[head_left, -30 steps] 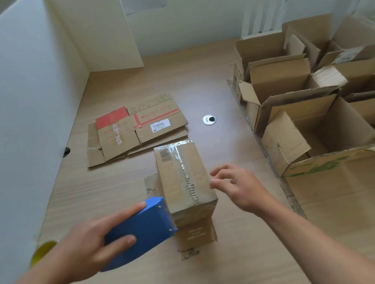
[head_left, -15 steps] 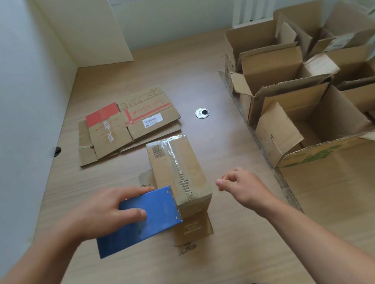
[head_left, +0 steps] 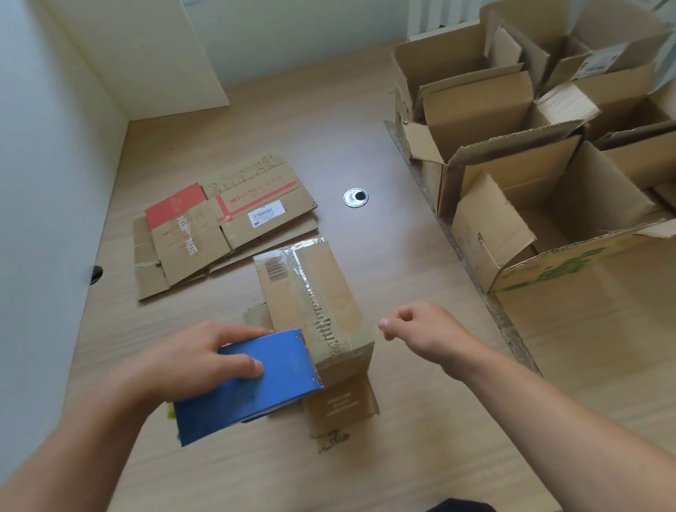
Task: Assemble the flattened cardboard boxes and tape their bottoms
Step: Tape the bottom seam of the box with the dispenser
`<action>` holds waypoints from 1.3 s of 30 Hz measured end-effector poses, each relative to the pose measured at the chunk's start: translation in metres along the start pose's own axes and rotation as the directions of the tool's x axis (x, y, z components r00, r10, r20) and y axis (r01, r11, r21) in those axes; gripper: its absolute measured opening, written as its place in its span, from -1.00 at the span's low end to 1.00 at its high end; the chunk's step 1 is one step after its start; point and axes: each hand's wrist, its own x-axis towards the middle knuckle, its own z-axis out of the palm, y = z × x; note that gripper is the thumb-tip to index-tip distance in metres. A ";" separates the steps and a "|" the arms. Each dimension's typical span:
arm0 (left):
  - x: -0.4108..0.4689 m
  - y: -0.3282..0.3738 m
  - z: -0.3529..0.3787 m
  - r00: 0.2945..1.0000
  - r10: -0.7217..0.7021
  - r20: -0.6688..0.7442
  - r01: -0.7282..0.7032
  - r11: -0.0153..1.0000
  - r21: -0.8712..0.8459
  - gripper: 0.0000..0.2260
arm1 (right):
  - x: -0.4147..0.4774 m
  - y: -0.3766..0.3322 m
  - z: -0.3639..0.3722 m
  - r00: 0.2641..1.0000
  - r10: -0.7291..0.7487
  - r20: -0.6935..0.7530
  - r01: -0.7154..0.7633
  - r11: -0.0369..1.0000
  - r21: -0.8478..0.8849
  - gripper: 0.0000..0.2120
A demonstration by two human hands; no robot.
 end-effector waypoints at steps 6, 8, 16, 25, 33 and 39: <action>0.002 -0.004 0.003 1.000 -0.022 0.015 0.022 1.000 -0.009 -0.69 | -0.003 0.003 0.005 0.999 0.016 0.029 -0.016 1.000 -0.012 -0.71; 0.003 -0.004 0.004 0.999 -0.038 0.019 0.038 0.999 0.015 -0.71 | -0.002 0.003 0.008 0.999 0.019 0.043 -0.018 1.000 -0.026 -0.70; 0.001 -0.011 0.008 0.997 -0.067 0.036 0.068 0.997 -0.032 -0.62 | -0.001 0.002 0.028 0.986 0.067 0.155 -0.076 0.996 0.052 -0.71; -0.002 -0.007 0.008 0.996 -0.085 0.030 0.086 0.996 -0.024 -0.63 | 0.000 0.005 0.027 0.987 0.117 0.108 -0.116 0.993 -0.013 -0.51; 0.000 -0.003 0.013 0.997 -0.071 0.011 0.071 0.997 -0.040 -0.63 | -0.009 0.000 0.028 0.995 -0.079 0.054 0.078 0.997 0.023 -0.75; 0.003 -0.006 0.014 0.998 -0.063 0.017 0.064 0.998 -0.023 -0.62 | -0.010 -0.003 0.018 0.976 -0.072 0.206 0.071 0.997 0.009 -0.64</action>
